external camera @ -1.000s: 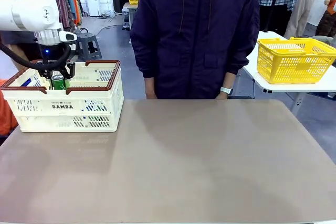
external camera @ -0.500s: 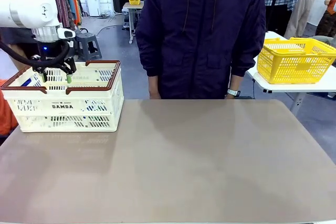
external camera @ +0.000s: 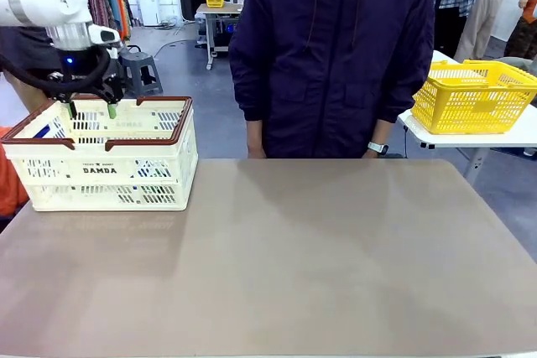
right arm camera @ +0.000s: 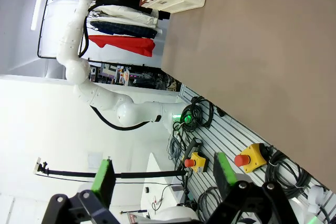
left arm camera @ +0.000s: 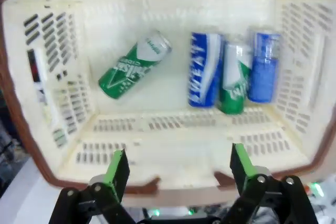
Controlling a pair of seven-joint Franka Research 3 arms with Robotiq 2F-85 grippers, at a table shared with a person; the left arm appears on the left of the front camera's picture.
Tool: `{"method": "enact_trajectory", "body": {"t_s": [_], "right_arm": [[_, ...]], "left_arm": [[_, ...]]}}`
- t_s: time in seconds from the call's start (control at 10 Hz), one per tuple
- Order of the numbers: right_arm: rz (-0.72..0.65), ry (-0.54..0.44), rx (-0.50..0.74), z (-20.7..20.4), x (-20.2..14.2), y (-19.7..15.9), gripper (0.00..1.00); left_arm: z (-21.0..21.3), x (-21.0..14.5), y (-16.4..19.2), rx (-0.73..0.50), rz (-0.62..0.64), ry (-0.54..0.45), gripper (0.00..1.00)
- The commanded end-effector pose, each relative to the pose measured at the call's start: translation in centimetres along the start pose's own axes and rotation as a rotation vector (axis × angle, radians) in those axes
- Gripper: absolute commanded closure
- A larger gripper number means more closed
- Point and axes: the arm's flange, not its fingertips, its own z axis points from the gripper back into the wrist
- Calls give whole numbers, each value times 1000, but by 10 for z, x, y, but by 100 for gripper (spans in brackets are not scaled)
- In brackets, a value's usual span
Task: Place the drinks into the Shopping basket.
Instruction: Pick up one drink and place it into the Shopping basket.
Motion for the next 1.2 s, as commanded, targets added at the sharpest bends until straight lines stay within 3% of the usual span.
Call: {"method": "enact_trajectory", "body": {"t_s": [0.0, 0.1, 0.2, 0.3, 0.4, 0.5, 0.6, 0.7, 0.9, 1.0, 1.1], "right_arm": [[-9, -10, 19, 1, 2, 6, 0], [-9, -10, 19, 1, 2, 6, 0], [-9, -10, 19, 1, 2, 6, 0], [-9, -10, 19, 1, 2, 6, 0], [-9, -10, 19, 1, 2, 6, 0], [-9, -10, 19, 1, 2, 6, 0], [-9, -10, 19, 1, 2, 6, 0], [-9, -10, 19, 1, 2, 6, 0], [-9, -10, 19, 1, 2, 6, 0], [-9, -10, 19, 1, 2, 6, 0], [-9, -10, 19, 1, 2, 6, 0]], "left_arm": [[56, -83, 7, -280, -25, 18, 0], [75, -124, 9, -412, -114, 120, 0], [82, -167, 16, -520, -213, 148, 0], [76, -211, 26, -636, -273, 113, 0], [60, -259, 38, -752, -250, 50, 0], [37, -295, 54, -838, -95, -15, 0], [15, -322, 73, -958, -56, -70, 0], [-12, -350, 97, -1056, 90, -147, 0], [-52, -367, 113, -1151, 241, -169, 0], [-61, -356, 114, -1150, 262, -111, 0], [-49, -370, 123, -1100, 191, -98, 0]]}}
